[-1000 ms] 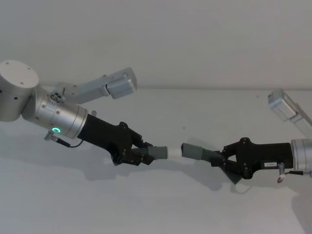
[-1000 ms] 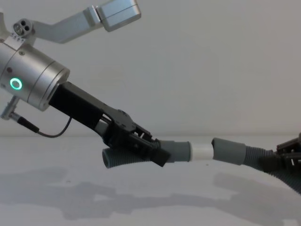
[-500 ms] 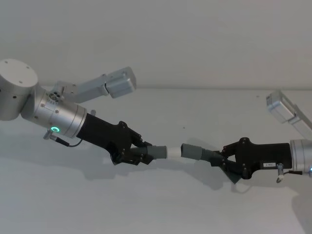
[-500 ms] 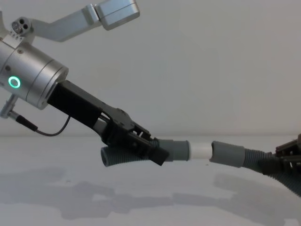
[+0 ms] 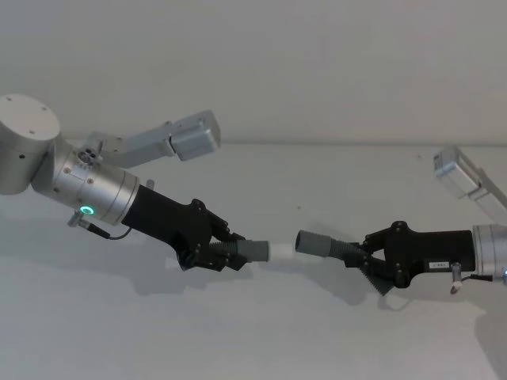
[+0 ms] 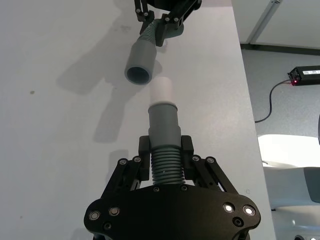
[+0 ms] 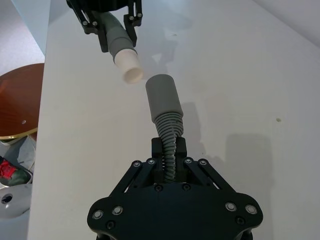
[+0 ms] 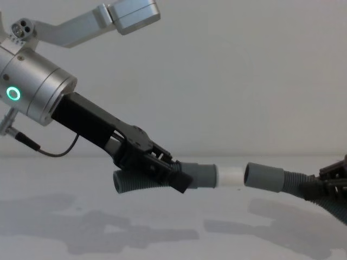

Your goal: Use both hands to pick up one end of the pipe from the table, align the ends, and insert them.

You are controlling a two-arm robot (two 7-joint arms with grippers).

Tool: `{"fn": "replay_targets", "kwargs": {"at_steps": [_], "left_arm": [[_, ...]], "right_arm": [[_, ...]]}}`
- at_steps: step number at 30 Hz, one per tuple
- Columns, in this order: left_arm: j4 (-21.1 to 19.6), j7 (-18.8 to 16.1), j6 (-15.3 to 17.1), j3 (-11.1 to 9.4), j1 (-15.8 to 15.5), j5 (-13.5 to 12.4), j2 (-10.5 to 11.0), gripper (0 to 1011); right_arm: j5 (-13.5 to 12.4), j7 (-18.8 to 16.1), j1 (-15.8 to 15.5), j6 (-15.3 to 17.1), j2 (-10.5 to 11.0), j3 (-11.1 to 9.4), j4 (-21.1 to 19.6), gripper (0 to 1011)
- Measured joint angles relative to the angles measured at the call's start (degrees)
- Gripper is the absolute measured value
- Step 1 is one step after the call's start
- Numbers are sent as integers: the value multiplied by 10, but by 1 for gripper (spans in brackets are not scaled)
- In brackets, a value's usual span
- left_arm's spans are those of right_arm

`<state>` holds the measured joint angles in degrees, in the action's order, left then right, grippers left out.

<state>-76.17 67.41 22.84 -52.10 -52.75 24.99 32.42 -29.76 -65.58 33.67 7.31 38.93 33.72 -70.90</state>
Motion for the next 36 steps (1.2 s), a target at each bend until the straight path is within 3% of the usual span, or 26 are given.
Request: {"fn": "replay_targets", "kwargs": {"at_steps": [36], "left_arm": [[-1,-29,-4,-14,-14,-5,7,342]], "right_arm": [[-16,-6,3,-5,18,12,4,123]]}}
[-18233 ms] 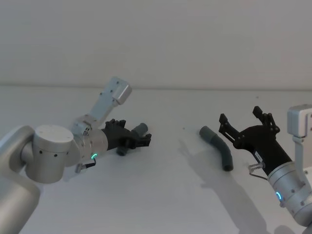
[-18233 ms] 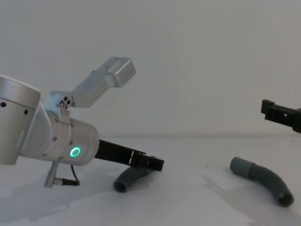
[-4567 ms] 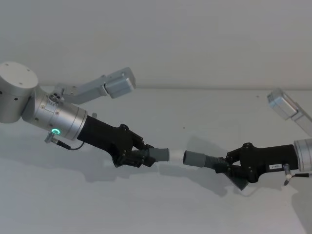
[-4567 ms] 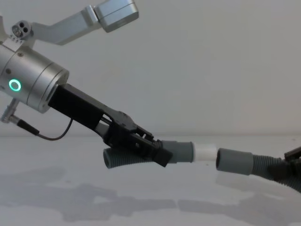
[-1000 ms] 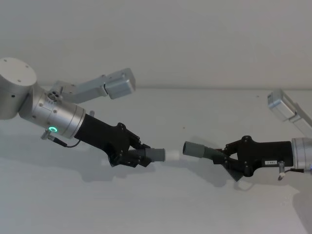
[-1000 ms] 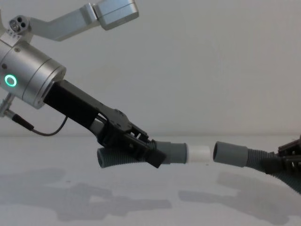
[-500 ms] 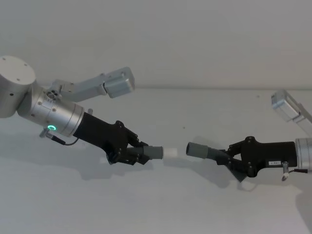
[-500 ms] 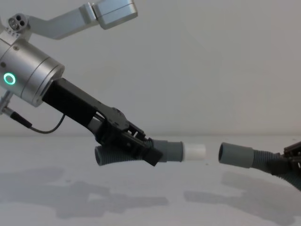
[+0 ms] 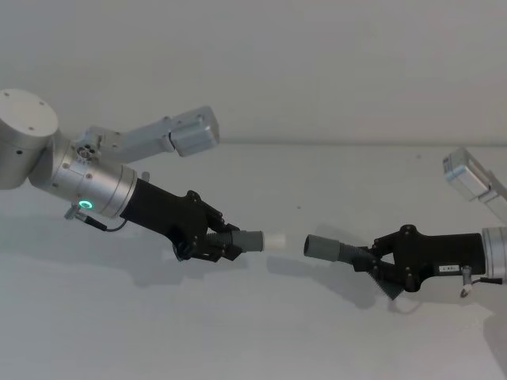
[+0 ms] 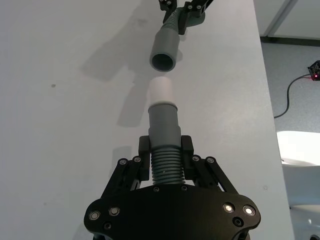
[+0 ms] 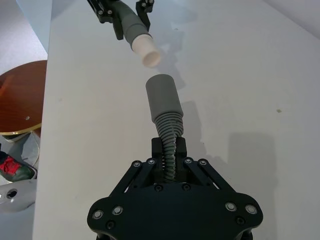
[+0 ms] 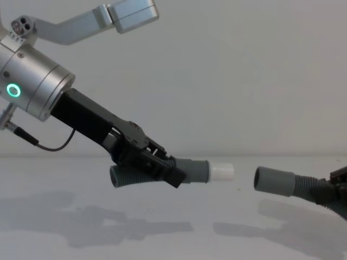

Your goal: Use both hands to pick up one end of the pipe from the table, align the ends, and insert them.

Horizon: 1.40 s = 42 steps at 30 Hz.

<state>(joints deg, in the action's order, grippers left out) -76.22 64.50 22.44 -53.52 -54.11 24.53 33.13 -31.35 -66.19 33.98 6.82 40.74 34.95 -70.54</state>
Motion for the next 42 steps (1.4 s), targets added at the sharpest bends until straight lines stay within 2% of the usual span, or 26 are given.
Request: {"fn": "replay_targets", "kwargs": {"at_steps": [24,42], "left_arm": [[12,-7,-12,-13,-8,5,-9,342],[24,1,-18,-28,-18,8,-14,342]], "right_arm": [[-6,10,-3,-4,4,11,-12,123],[-9,14,3,-6,1,22,-12,123]]}}
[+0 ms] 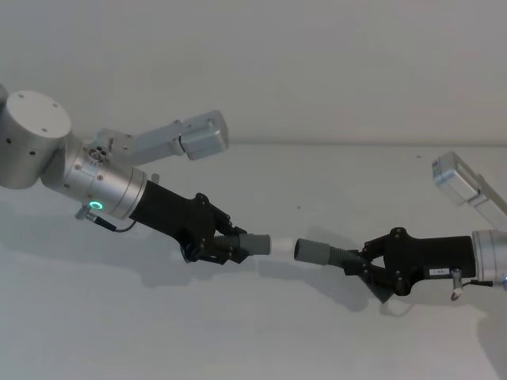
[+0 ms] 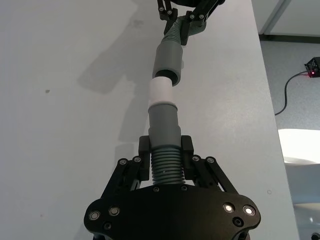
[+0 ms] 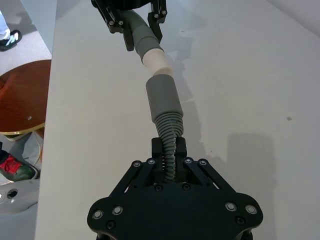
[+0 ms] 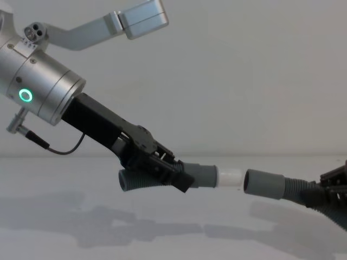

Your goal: Use both hands to pick up one end of the pipe from the table, align the ends, and insert them.

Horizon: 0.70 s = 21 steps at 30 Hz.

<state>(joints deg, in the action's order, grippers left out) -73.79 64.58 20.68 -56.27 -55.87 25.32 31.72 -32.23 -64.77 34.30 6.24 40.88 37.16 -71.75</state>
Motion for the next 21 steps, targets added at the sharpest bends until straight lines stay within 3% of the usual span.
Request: {"fn": "replay_targets", "kwargs": {"at_steps": [21], "left_arm": [[17,6,-9,-14,-11,4,-7,342]], "right_arm": [[-7,3,9,1,-3,10,6,123]]}}
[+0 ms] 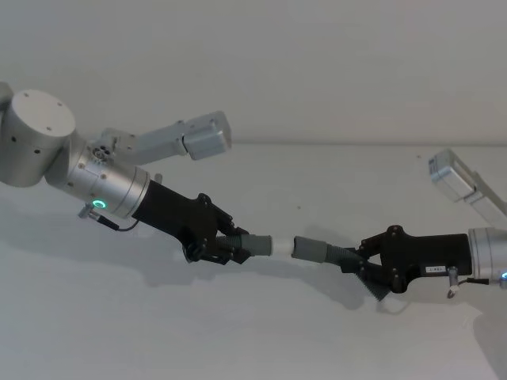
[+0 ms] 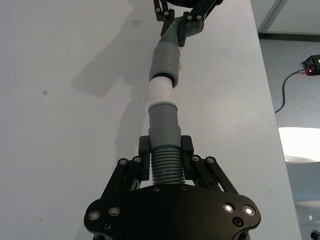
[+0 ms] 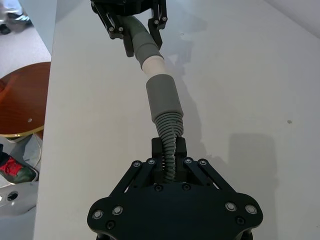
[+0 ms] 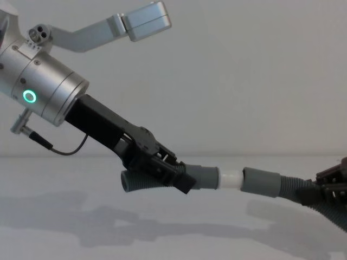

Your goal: Use both hands to pick up one end of the pipe from the table, align the ends, and insert them.

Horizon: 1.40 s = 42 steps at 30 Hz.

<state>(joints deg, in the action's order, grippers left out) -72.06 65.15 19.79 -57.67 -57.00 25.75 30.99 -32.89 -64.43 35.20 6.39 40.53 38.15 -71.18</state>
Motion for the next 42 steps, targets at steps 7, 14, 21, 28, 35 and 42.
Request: {"fn": "replay_targets", "kwargs": {"at_steps": [7,14,21,28,35,42], "left_arm": [[3,0,-3,-3,-2,3,-1,342],[3,-3,-5,-4,-2,6,-1,342],[0,-7,-6,-6,-2,9,1,342],[-4,-12,-7,-8,-3,13,3,342],[-6,-14,-6,-11,-2,15,4,342],[-8,-15,-4,-12,-2,17,4,342]], "right_arm": [[-1,2,3,0,0,4,1,123],[-2,3,5,0,0,7,1,123],[-3,3,7,0,1,11,2,123],[-6,4,9,-2,2,14,2,123],[-8,4,10,-3,3,16,1,123],[-9,5,11,-4,4,17,1,122]]}}
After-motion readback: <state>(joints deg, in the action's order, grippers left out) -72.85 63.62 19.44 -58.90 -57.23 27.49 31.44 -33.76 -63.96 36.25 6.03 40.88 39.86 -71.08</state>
